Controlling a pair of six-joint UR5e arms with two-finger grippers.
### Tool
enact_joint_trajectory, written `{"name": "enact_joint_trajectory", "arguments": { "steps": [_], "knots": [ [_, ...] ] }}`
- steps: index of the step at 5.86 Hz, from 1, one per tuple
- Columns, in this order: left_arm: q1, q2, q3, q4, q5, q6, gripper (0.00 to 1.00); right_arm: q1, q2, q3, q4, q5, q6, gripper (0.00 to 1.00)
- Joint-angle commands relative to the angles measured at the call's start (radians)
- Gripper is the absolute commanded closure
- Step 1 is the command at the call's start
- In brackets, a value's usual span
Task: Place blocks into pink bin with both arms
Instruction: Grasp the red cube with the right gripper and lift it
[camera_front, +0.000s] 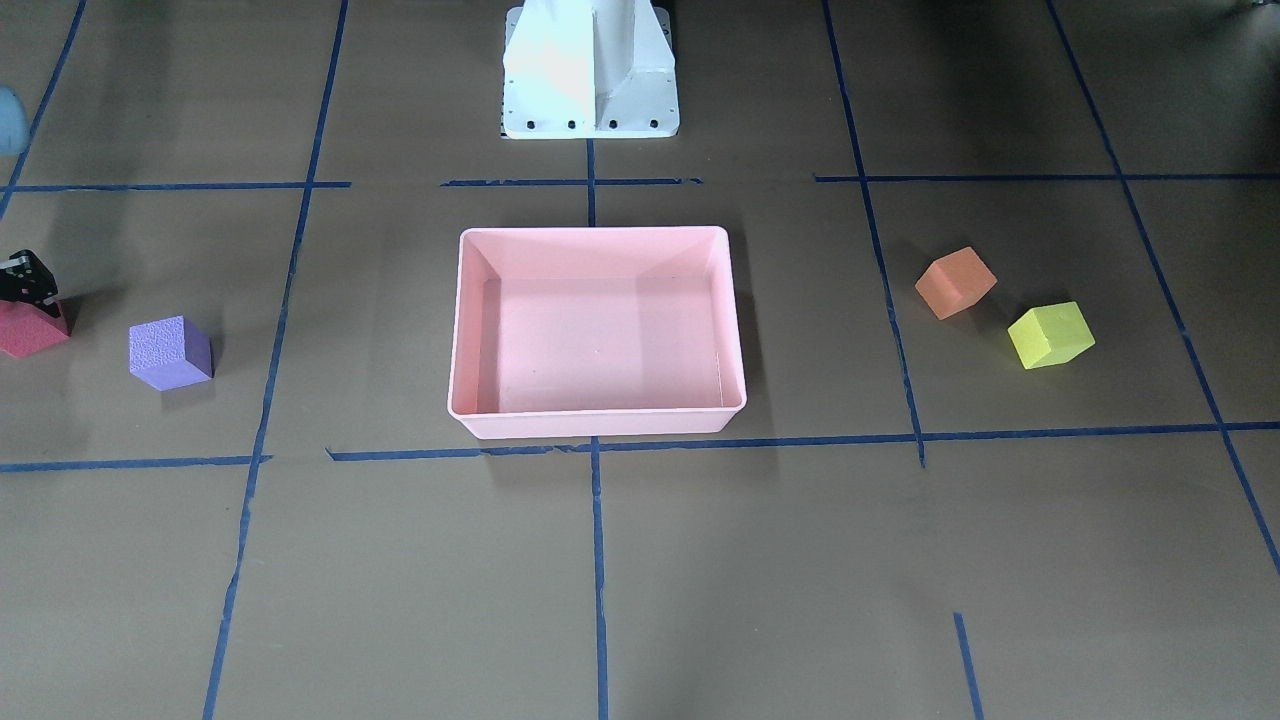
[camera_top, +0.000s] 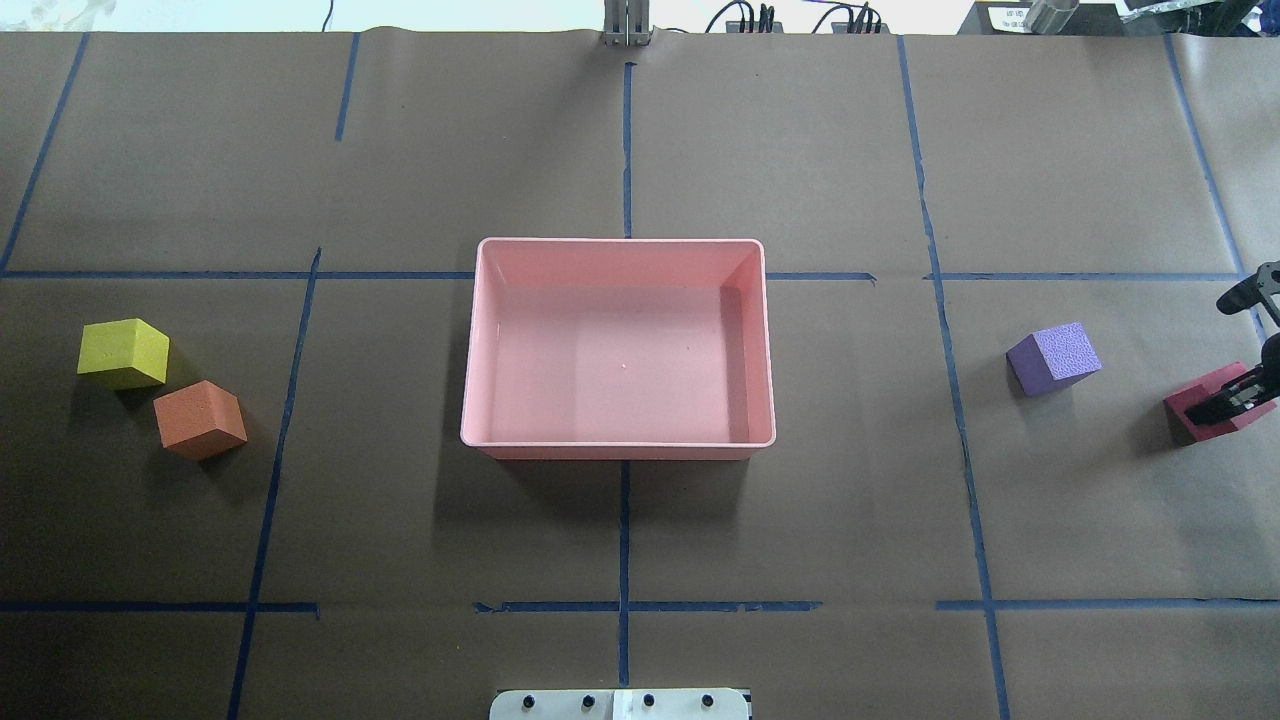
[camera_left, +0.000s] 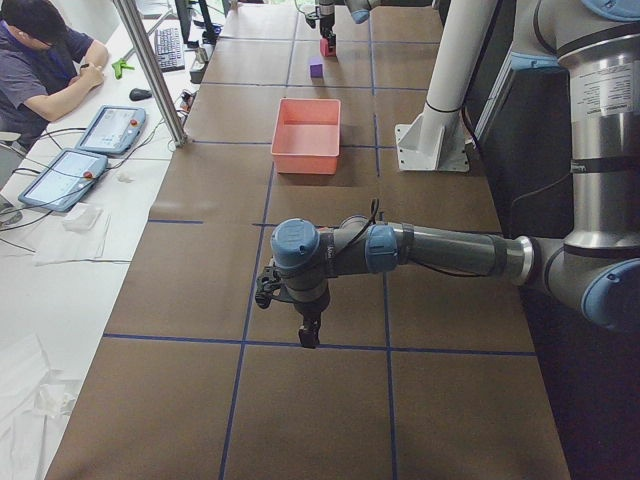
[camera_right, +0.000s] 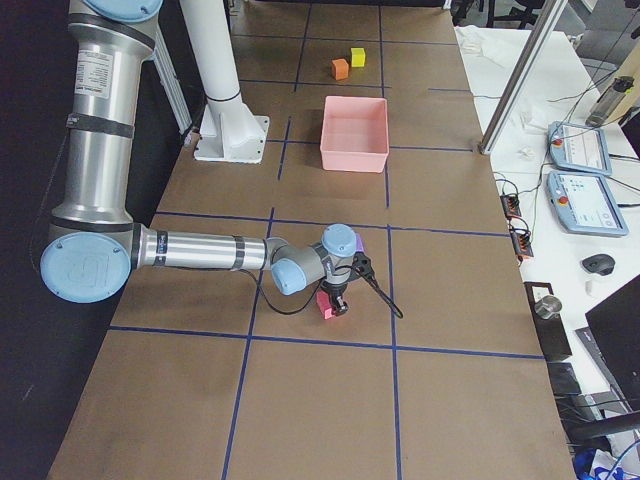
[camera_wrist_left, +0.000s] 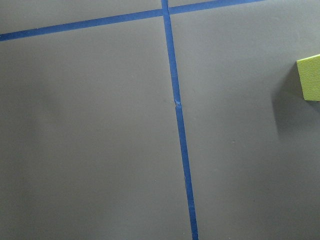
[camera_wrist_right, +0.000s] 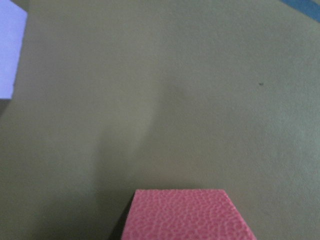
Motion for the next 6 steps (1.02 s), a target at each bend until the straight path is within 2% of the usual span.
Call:
{"name": "enact_joint_trajectory", "arguments": {
  "steps": [1,3,4,6],
  "knots": [
    [0.0,0.002,-0.002,0.0,0.0,-0.001,0.0,0.0,0.052,0.134,-0.073,0.018,0.195,0.67],
    [0.0,0.002,-0.018,0.0,0.0,-0.001,0.0,-0.105,0.239,0.283,-0.283,0.02,0.532,0.67],
    [0.0,0.002,-0.018,-0.002,0.0,0.0,0.0,-0.18,0.392,0.312,-0.423,0.003,0.695,0.67],
    [0.003,0.0,-0.018,-0.003,0.0,-0.001,0.0,-0.392,0.711,0.283,-0.68,-0.183,0.959,0.67]
  ]
}}
